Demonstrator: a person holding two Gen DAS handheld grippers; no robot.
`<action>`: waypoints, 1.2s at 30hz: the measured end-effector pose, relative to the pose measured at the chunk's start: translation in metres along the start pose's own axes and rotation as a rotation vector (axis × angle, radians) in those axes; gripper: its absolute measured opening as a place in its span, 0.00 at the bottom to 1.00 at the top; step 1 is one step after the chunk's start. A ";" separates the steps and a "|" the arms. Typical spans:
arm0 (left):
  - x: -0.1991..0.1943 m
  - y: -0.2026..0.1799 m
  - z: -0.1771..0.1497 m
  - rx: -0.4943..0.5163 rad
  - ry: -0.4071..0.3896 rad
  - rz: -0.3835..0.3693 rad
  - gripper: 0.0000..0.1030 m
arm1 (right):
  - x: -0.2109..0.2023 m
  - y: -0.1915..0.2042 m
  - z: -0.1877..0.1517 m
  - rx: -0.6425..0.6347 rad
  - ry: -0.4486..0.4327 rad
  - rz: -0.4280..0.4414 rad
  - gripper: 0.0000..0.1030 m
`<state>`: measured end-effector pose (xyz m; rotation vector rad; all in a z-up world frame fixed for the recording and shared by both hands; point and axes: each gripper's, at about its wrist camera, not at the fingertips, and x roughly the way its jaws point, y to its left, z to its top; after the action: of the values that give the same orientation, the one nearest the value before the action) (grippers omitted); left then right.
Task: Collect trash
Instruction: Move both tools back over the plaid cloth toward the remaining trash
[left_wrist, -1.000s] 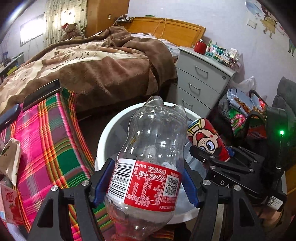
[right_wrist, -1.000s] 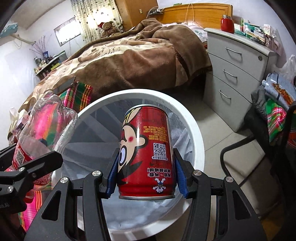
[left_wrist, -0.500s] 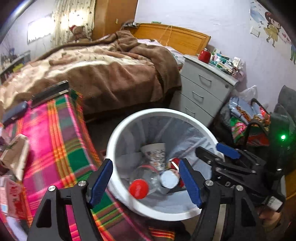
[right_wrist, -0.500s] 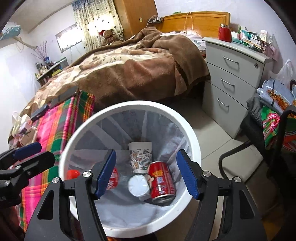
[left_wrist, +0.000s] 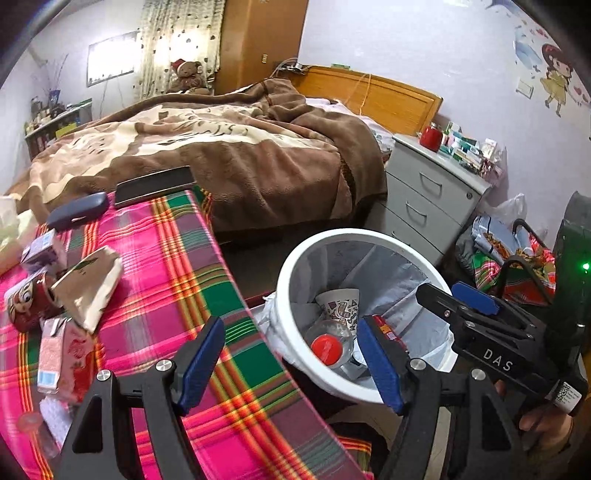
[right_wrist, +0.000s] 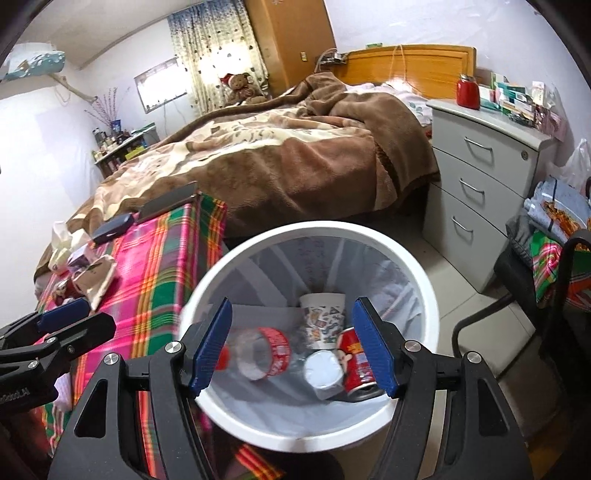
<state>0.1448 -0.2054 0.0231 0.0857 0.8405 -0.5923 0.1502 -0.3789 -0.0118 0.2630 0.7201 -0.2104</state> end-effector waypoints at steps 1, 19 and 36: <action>-0.004 0.004 -0.002 -0.009 -0.005 0.002 0.71 | -0.001 0.004 0.000 -0.005 -0.005 0.007 0.67; -0.078 0.088 -0.044 -0.135 -0.095 0.159 0.71 | -0.004 0.079 -0.012 -0.116 -0.018 0.128 0.67; -0.111 0.183 -0.105 -0.323 -0.071 0.314 0.71 | 0.014 0.148 -0.028 -0.221 0.040 0.233 0.67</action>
<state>0.1124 0.0303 0.0036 -0.0958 0.8238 -0.1596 0.1839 -0.2318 -0.0174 0.1385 0.7389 0.0961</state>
